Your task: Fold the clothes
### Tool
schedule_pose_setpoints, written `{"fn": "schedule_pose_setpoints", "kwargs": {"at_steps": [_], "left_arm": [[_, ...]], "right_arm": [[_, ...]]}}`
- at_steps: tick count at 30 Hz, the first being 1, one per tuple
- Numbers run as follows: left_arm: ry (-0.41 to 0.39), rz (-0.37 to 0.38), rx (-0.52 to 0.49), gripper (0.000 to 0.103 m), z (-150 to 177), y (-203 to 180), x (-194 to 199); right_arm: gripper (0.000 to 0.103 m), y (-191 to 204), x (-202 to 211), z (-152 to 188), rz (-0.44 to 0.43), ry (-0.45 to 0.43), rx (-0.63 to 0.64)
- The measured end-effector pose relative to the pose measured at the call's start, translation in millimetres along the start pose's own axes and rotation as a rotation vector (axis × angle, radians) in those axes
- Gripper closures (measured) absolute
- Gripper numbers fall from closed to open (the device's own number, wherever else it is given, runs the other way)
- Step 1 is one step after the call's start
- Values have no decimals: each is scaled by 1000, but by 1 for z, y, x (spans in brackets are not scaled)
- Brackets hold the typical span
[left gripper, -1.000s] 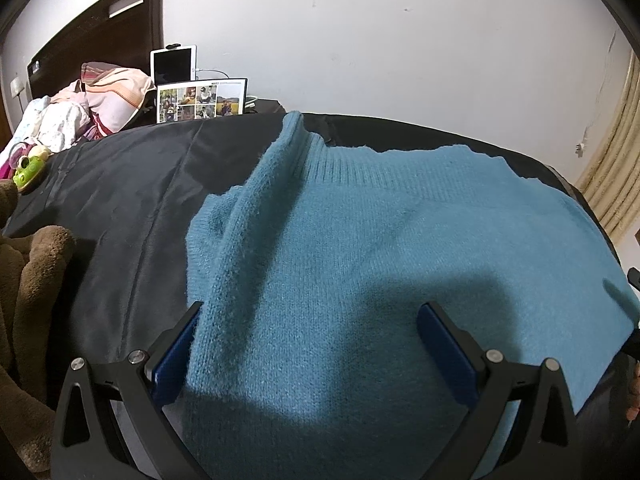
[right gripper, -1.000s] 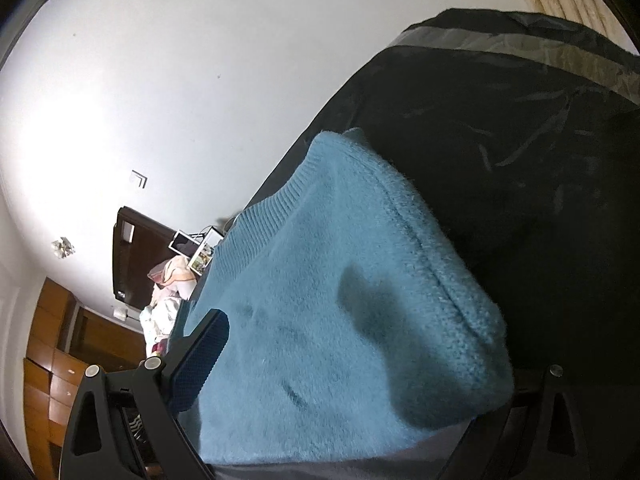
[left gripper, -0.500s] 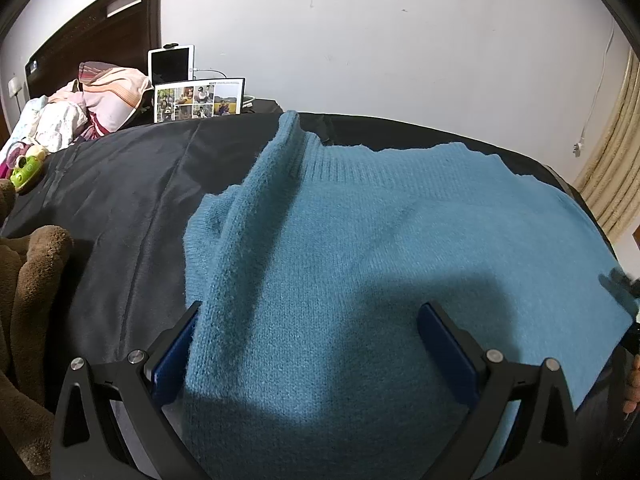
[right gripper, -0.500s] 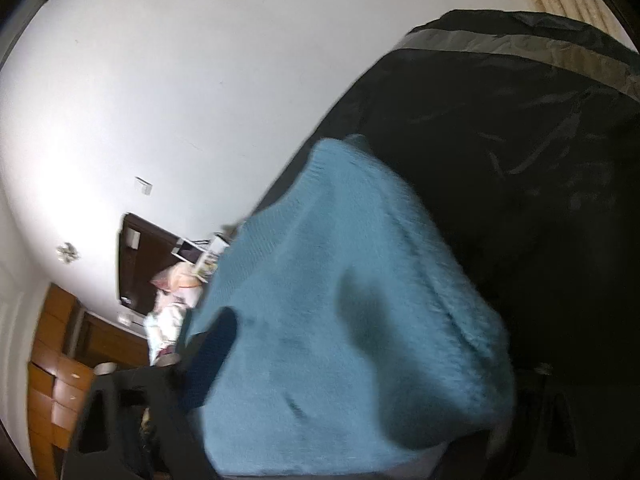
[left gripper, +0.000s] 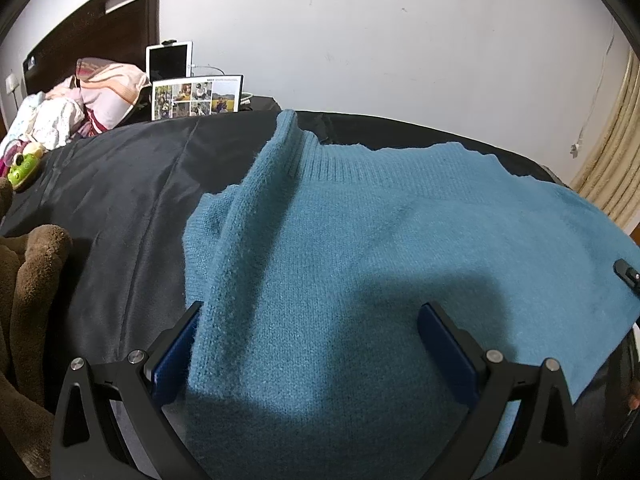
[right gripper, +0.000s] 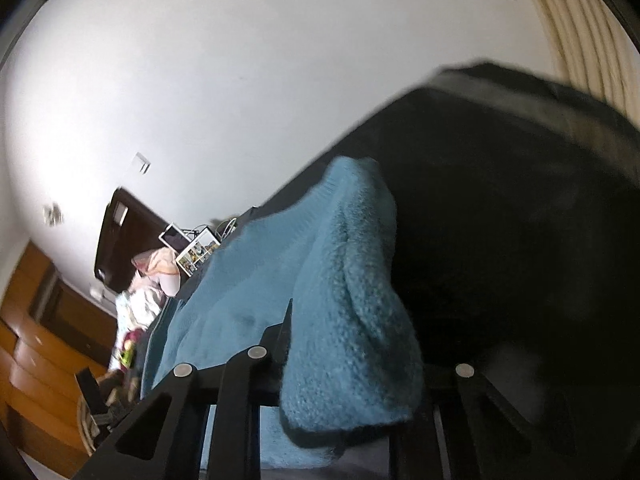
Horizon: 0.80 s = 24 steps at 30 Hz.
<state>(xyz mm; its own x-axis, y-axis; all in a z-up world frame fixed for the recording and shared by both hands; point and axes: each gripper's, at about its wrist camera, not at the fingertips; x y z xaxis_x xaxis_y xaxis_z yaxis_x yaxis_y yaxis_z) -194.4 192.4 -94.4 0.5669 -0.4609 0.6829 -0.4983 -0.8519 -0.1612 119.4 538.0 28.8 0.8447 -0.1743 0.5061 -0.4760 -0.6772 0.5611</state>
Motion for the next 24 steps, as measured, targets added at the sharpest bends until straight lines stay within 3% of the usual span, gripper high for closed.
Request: {"fn": "schedule_pose_setpoints", "kwargs": {"at_steps": [7, 11, 19, 21, 24], "left_arm": [[37, 80, 91, 1, -16, 3, 5], [46, 86, 32, 1, -30, -24, 10], [131, 186, -40, 1, -61, -107, 4], [128, 205, -66, 1, -67, -125, 5], [62, 193, -154, 1, -71, -145, 15]], "right_arm": [[81, 36, 10, 7, 32, -41, 159], [81, 34, 11, 9, 33, -54, 174], [81, 46, 10, 12, 19, -73, 248], [81, 51, 11, 12, 18, -83, 281], [81, 54, 11, 13, 15, -89, 307]]}}
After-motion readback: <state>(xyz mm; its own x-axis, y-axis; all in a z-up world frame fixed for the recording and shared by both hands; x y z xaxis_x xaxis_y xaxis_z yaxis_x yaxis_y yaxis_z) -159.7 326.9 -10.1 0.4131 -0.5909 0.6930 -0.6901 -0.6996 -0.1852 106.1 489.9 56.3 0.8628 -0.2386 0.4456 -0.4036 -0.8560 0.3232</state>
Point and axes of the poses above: each gripper's, at about its wrist camera, not at the fingertips, and x roughly against the way its jaws point, y to its left, z to its underside, and after that the axes turned 7 degrees about -y, right-handed
